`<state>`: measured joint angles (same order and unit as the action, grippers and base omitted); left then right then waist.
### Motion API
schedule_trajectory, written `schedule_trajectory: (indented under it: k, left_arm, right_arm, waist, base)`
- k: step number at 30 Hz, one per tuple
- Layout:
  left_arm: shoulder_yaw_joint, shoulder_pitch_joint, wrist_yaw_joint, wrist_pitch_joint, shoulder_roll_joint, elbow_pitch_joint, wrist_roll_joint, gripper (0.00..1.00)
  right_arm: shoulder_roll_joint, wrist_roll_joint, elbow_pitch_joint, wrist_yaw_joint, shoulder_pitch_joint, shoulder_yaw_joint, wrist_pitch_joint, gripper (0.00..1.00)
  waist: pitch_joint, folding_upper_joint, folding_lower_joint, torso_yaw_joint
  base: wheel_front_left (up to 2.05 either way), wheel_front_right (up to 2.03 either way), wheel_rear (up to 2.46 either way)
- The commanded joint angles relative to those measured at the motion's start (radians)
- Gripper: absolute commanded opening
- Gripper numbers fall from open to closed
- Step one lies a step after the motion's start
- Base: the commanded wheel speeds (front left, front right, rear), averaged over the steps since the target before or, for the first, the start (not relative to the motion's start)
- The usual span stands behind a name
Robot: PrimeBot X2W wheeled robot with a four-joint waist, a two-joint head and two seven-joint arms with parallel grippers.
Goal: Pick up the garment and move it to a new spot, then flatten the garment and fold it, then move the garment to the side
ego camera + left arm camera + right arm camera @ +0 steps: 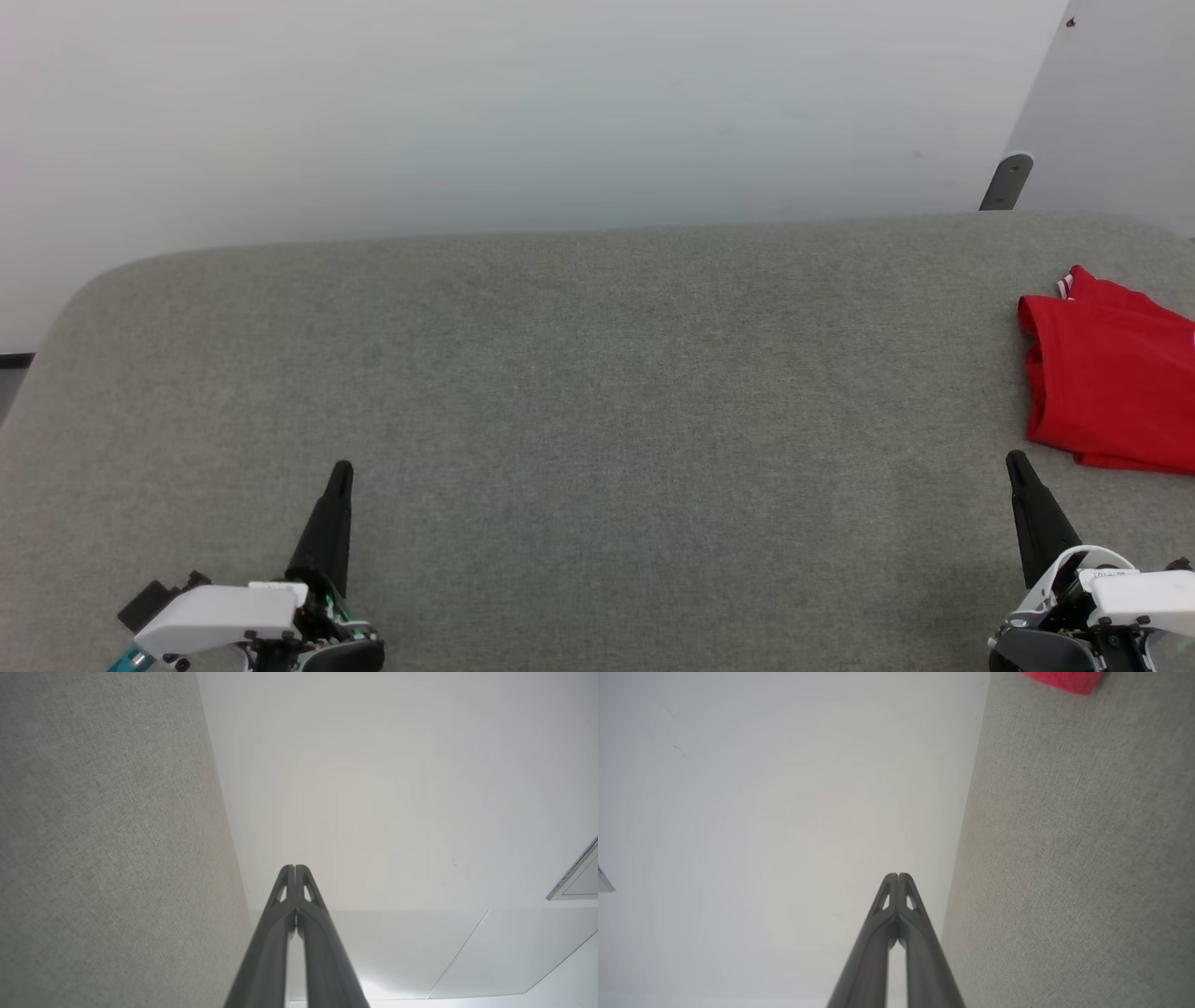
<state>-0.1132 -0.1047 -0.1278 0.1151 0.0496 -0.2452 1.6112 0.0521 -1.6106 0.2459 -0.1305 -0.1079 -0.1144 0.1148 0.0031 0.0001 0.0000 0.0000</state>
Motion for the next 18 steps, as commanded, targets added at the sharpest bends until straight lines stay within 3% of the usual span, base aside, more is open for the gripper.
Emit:
schedule_trajectory:
  k: [1,18]
  left_arm:
    - [-0.002,-0.010,-0.005,0.002,-0.001,-0.001,0.003,0.00]
    - [-0.002,-0.010,-0.005,0.002,-0.001,-0.001,0.003,0.00]
  right_arm:
    - [-0.004,-0.004,-0.002,0.000,-0.003,-0.001,0.003,0.00]
    - [-0.004,-0.004,-0.002,0.000,-0.003,0.000,0.003,0.00]
  waist:
    - [0.000,-0.0001,0.0000,0.000]
    - [0.000,-0.0001,0.0000,0.000]
  base:
    - [0.00,0.00,0.00]
    - [0.00,0.00,0.00]
